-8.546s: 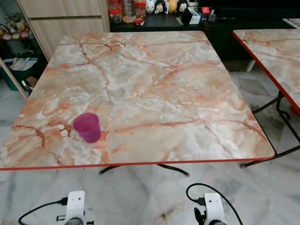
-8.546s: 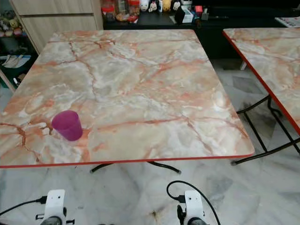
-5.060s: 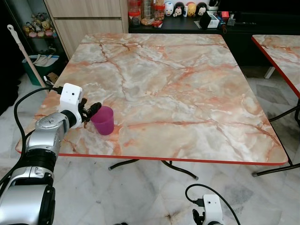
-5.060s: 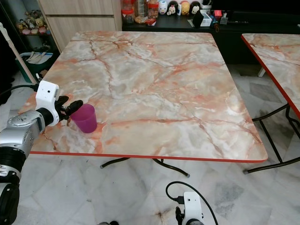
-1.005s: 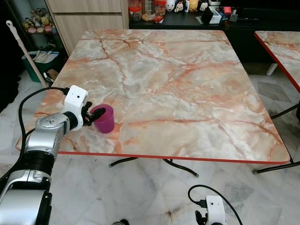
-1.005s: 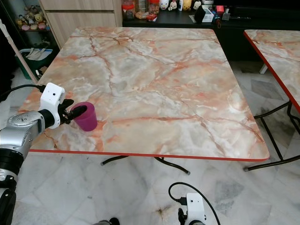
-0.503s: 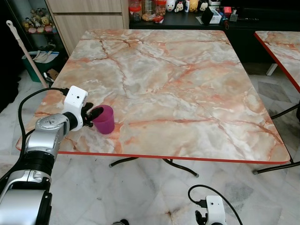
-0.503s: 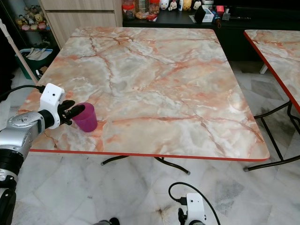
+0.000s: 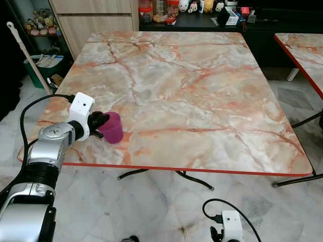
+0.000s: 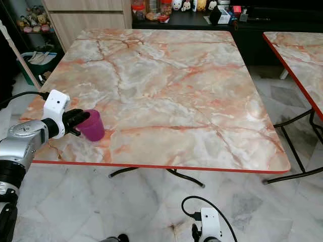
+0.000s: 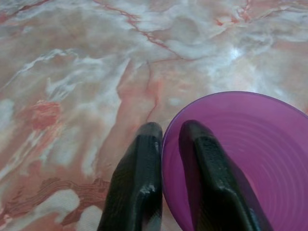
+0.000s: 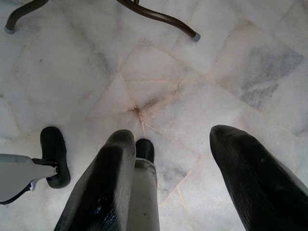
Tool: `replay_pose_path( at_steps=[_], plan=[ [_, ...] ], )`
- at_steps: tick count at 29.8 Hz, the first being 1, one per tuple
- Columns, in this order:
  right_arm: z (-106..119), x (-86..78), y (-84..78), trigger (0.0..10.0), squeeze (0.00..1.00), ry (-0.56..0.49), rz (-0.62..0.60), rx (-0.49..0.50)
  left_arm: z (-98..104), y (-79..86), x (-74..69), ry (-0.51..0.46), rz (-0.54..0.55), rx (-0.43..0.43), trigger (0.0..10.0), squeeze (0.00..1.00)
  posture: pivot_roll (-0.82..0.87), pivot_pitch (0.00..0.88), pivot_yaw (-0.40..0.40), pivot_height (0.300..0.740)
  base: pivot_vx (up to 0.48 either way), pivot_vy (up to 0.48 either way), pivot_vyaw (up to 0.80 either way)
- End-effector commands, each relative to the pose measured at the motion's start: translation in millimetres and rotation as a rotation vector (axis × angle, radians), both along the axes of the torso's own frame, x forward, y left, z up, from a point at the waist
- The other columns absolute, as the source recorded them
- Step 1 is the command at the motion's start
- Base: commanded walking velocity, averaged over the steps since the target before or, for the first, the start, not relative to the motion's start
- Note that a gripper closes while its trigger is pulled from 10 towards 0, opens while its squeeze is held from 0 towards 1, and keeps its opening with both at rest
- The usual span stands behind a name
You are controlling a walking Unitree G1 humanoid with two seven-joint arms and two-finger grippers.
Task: Setting the table
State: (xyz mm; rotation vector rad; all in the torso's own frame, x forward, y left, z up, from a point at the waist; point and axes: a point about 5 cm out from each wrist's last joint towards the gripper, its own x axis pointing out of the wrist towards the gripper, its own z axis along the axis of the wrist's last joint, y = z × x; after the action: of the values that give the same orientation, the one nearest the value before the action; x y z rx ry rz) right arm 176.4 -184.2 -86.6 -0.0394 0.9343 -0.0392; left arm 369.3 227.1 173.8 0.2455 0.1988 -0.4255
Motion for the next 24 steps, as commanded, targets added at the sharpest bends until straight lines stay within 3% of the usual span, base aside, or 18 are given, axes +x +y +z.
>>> replay_pose_path(
  at_steps=[1,15,16,17,19,21,22,23,24],
  plan=[
    [-1,-3.4,-0.6,10.0,0.0,0.007,-0.018,0.004,-3,0.4,-1.0,0.012,-0.002,0.018,0.0,0.0,0.04,0.128,0.0,0.74,0.0,0.0,0.0],
    [0,-0.8,-1.2,10.0,0.0,0.002,-0.018,0.003,0,-0.3,-1.2,-0.006,-0.005,-0.011,0.0,0.0,0.04,0.126,-0.003,0.74,0.0,0.0,0.0],
    [0,-0.6,-1.1,10.0,0.0,0.002,-0.017,0.003,9,3.5,1.1,-0.072,0.041,-0.055,0.0,0.0,0.05,0.127,-0.003,0.74,0.0,0.0,0.0],
    [0,-0.6,-1.1,10.0,0.0,0.002,-0.017,0.003,9,3.5,1.1,-0.072,0.041,-0.055,0.0,0.0,0.05,0.127,-0.003,0.74,0.0,0.0,0.0],
    [0,-0.7,-1.0,10.0,0.0,0.001,-0.017,0.004,28,14.7,4.5,-0.184,0.143,-0.164,0.0,0.0,0.05,0.125,-0.004,0.74,0.0,0.0,0.0],
    [0,-0.6,-0.8,10.0,0.0,0.002,-0.016,0.004,38,26.7,6.1,-0.244,0.247,-0.178,0.0,0.0,0.05,0.126,-0.003,0.74,0.0,0.0,0.0],
    [0,-0.7,-0.7,10.0,0.0,0.002,-0.015,0.004,48,45.4,5.5,-0.32,0.384,-0.167,10.0,0.0,0.05,0.126,-0.004,0.74,0.0,0.0,0.0],
    [0,-0.7,-0.7,10.0,0.0,0.002,-0.015,0.004,48,45.4,5.5,-0.32,0.384,-0.167,10.0,0.0,0.05,0.126,-0.004,0.74,0.0,0.0,0.0],
    [0,-0.8,-0.6,10.0,0.0,0.002,-0.015,0.005,55,67.3,1.1,-0.367,0.515,-0.192,10.0,0.0,0.05,0.126,-0.004,0.74,0.0,0.0,0.0]
  ],
)
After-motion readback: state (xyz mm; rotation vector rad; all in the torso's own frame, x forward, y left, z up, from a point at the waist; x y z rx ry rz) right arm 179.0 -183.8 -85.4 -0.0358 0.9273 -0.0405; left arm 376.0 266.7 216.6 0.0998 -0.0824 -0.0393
